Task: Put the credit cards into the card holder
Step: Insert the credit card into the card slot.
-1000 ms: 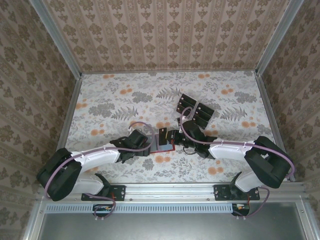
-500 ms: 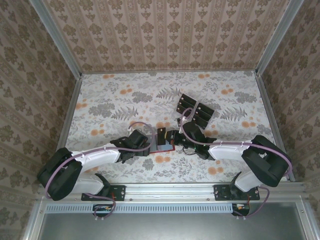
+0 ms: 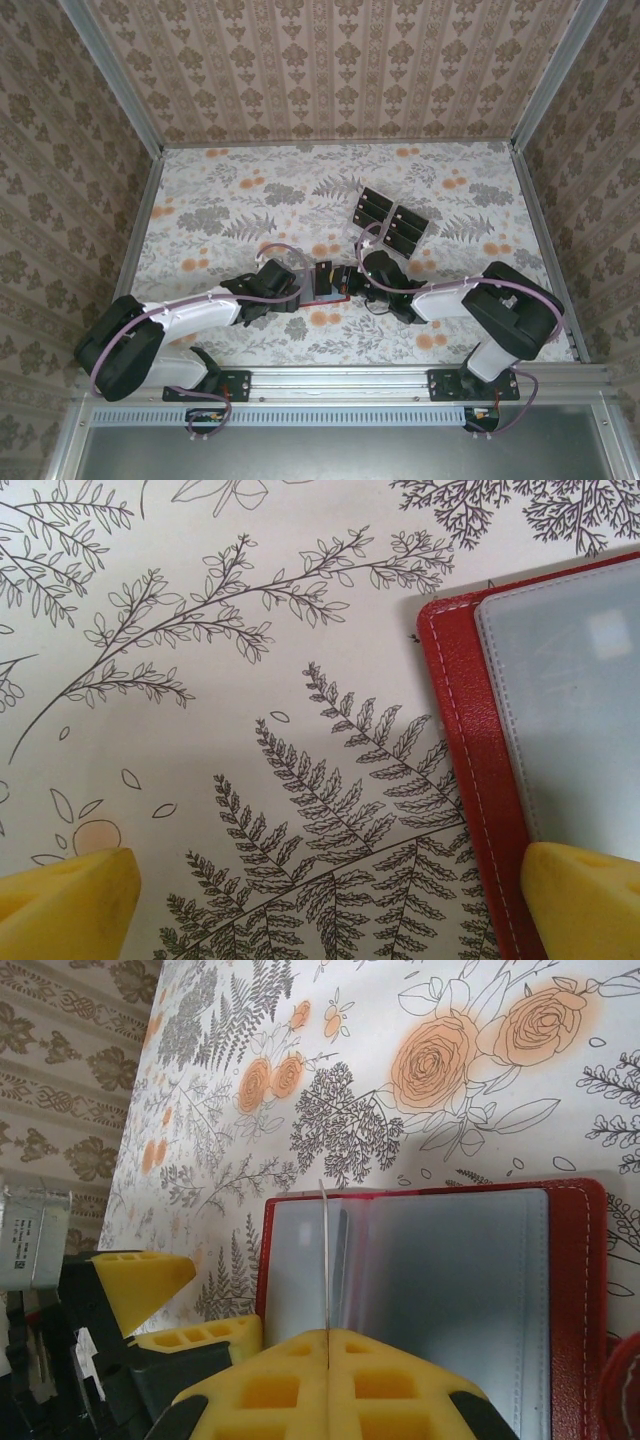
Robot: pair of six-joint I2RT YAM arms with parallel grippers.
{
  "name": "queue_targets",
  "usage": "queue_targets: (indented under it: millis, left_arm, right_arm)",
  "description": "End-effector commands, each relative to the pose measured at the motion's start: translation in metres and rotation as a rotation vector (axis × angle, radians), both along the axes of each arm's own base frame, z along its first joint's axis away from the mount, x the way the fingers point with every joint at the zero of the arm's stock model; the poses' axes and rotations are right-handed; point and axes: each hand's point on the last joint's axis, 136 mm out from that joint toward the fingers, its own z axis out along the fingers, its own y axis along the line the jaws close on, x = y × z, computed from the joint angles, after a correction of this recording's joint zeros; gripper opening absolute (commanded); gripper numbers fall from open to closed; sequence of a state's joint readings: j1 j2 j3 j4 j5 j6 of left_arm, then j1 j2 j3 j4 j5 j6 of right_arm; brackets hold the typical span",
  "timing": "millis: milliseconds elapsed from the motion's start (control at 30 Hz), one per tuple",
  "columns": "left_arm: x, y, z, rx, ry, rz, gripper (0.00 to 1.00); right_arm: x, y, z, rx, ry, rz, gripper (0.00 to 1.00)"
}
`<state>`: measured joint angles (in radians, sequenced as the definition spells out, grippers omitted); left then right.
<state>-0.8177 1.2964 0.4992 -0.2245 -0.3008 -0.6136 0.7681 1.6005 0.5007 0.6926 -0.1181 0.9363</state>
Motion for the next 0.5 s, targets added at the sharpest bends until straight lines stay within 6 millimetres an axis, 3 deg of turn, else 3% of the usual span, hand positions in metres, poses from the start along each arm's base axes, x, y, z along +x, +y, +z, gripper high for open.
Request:
queue_targets:
  millis: [0,467]
  left_arm:
    - [-0.003,0.006,-0.003,0.025,0.008,0.02,1.0]
    - [-0.003,0.006,-0.004,0.022,0.007,0.023,1.0]
  right_arm:
    - [0.002,0.002,-0.001,0.038,-0.004,-0.006,0.0]
    - [-0.001,0.001,-0.013,0.047,0.023,-0.005,0.0]
